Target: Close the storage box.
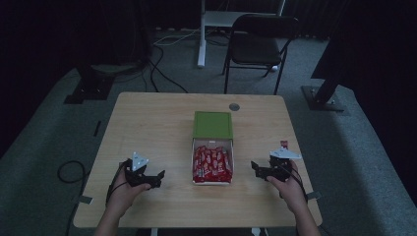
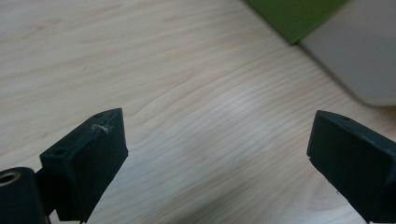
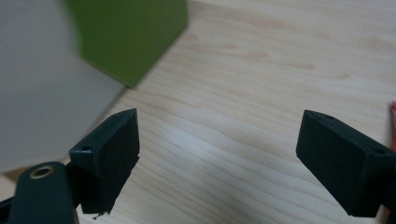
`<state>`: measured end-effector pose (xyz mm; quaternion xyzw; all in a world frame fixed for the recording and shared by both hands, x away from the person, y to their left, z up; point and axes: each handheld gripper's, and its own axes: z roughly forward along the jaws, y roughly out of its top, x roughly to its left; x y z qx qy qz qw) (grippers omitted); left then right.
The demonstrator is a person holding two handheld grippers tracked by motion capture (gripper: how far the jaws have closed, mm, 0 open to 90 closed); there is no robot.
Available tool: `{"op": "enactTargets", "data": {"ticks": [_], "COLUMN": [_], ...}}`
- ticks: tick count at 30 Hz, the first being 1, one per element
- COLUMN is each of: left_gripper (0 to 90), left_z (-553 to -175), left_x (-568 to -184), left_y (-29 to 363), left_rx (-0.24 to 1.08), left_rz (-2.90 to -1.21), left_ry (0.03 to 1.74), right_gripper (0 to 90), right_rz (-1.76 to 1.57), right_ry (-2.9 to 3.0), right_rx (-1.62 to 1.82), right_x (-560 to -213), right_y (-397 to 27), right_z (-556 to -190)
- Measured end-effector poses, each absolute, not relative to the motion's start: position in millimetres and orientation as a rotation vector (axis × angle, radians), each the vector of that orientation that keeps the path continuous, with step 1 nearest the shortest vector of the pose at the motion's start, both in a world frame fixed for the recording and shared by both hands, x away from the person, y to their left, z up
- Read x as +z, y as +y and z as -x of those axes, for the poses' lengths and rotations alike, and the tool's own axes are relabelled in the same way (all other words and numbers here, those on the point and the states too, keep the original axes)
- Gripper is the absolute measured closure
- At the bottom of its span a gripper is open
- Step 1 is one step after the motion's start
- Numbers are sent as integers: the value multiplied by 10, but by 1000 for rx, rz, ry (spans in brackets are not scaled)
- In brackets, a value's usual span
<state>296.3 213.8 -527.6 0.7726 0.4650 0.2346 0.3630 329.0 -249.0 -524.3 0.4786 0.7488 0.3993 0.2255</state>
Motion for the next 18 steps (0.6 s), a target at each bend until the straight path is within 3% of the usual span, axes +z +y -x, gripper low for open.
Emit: {"op": "enactTargets", "data": {"ticks": [18], "left_gripper": [56], "left_z": [-2911], "left_x": [-4980], "left_y": [1738], "left_rx": [543], "left_rz": [-1984], "left_ry": [980], "right_gripper": [130], "right_rz": [-1138], "right_ry": [2142], "right_rx": [1291], "right_x": [-4911], "right_y": [-2230], "right_z": [-3066]}}
